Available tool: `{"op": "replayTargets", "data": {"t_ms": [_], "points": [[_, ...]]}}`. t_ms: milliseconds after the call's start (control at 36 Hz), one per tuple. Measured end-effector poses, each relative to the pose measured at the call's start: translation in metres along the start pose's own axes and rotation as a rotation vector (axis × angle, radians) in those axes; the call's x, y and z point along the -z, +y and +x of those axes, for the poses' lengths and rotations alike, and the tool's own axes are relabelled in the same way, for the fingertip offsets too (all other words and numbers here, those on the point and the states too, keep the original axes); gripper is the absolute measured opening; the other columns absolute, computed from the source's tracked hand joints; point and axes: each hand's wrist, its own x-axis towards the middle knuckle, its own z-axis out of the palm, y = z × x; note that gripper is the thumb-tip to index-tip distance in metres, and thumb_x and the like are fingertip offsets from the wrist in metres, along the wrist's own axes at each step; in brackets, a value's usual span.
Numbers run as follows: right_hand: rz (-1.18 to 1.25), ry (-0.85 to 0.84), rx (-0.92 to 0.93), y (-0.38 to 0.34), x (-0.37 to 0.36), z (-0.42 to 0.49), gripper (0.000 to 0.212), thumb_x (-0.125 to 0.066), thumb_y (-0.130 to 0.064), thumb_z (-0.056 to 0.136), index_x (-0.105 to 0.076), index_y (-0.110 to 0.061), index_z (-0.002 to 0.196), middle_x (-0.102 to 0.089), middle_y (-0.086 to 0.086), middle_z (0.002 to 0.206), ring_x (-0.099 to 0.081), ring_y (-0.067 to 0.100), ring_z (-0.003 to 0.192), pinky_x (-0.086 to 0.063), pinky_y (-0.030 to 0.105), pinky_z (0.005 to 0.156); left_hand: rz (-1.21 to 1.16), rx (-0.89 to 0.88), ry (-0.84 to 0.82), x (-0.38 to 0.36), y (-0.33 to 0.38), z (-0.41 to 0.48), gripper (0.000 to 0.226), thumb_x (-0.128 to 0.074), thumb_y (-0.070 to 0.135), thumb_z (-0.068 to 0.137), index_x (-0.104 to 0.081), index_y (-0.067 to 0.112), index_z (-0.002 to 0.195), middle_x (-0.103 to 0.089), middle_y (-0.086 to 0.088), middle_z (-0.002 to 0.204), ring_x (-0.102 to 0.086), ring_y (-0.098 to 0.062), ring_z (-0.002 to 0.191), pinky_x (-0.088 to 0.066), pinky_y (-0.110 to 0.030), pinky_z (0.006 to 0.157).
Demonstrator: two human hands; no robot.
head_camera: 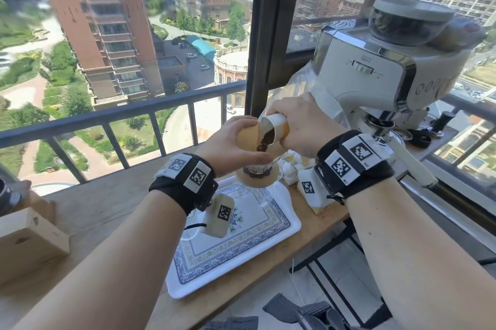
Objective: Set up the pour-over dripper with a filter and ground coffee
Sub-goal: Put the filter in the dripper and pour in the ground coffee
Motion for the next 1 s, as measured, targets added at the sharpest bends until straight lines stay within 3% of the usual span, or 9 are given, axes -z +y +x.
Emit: {"op": "replayTargets", "data": {"t_ms": [111, 222, 361, 472, 583, 917, 1000], "points": [[0.015, 0.034, 0.003, -0.002, 0.001, 0.000, 0.054, -0.078, -0.006, 0.080, -0.060, -0.029, 0.126, -0.059, -0.001, 0.123, -0.037, 0.027, 0.125, -0.041, 0.048, 0.104, 0.008, -0.002, 0.004, 0.001, 0.001, -0.001, 0.098, -0.084, 0.062, 0.063, -0.048, 0.030, 0.149, -0.041, 0.021, 0.149, -0.052, -0.008, 0.126, -0.048, -0.040, 0.108], [0.008, -0.010, -0.001, 0.000, 0.001, -0.002, 0.043, -0.074, -0.005, 0.082, -0.063, -0.028, 0.118, -0.060, 0.000, 0.111, -0.037, 0.028, 0.123, -0.042, 0.049, 0.104, 0.017, 0.004, -0.010, -0.001, 0.003, -0.001, 0.097, -0.086, 0.060, 0.065, -0.048, 0.030, 0.149, -0.042, 0.021, 0.148, -0.052, -0.009, 0.124, -0.050, -0.041, 0.105], [-0.017, 0.033, 0.005, -0.001, 0.001, -0.001, 0.052, -0.077, -0.009, 0.082, -0.059, -0.030, 0.126, -0.059, -0.001, 0.121, -0.038, 0.027, 0.122, -0.042, 0.049, 0.103, 0.014, 0.016, -0.003, -0.001, 0.005, -0.001, 0.110, -0.076, 0.074, 0.051, -0.048, 0.031, 0.148, -0.041, 0.022, 0.148, -0.051, -0.006, 0.126, -0.047, -0.037, 0.107], [-0.006, -0.046, -0.012, 0.000, 0.003, -0.001, 0.043, -0.075, -0.004, 0.081, -0.063, -0.027, 0.115, -0.060, 0.002, 0.113, -0.039, 0.027, 0.123, -0.043, 0.047, 0.104, 0.026, 0.022, 0.001, -0.001, 0.004, -0.001, 0.111, -0.075, 0.076, 0.049, -0.048, 0.032, 0.148, -0.040, 0.022, 0.148, -0.051, -0.007, 0.125, -0.049, -0.038, 0.106], [0.001, -0.002, 0.008, -0.004, 0.005, -0.001, 0.050, -0.077, -0.006, 0.081, -0.061, -0.027, 0.124, -0.061, 0.001, 0.120, -0.039, 0.027, 0.122, -0.042, 0.048, 0.104, 0.023, 0.024, 0.008, 0.001, 0.004, -0.001, 0.112, -0.075, 0.076, 0.049, -0.048, 0.032, 0.148, -0.040, 0.023, 0.148, -0.051, -0.006, 0.125, -0.048, -0.038, 0.107], [-0.043, -0.010, -0.001, -0.003, 0.008, -0.003, 0.041, -0.075, -0.005, 0.084, -0.063, -0.027, 0.116, -0.061, 0.003, 0.117, -0.038, 0.028, 0.122, -0.039, 0.042, 0.100, 0.027, 0.007, 0.010, -0.001, 0.008, -0.002, 0.110, -0.076, 0.075, 0.051, -0.047, 0.034, 0.148, -0.040, 0.022, 0.149, -0.050, -0.007, 0.127, -0.047, -0.041, 0.109], [-0.033, 0.039, 0.013, -0.003, 0.011, 0.001, 0.044, -0.074, -0.005, 0.083, -0.063, -0.026, 0.120, -0.061, 0.002, 0.118, -0.037, 0.027, 0.123, -0.039, 0.043, 0.101, 0.030, -0.006, 0.013, 0.001, 0.009, 0.001, 0.103, -0.082, 0.068, 0.059, -0.046, 0.033, 0.149, -0.040, 0.021, 0.151, -0.049, -0.007, 0.129, -0.045, -0.042, 0.112]]}}
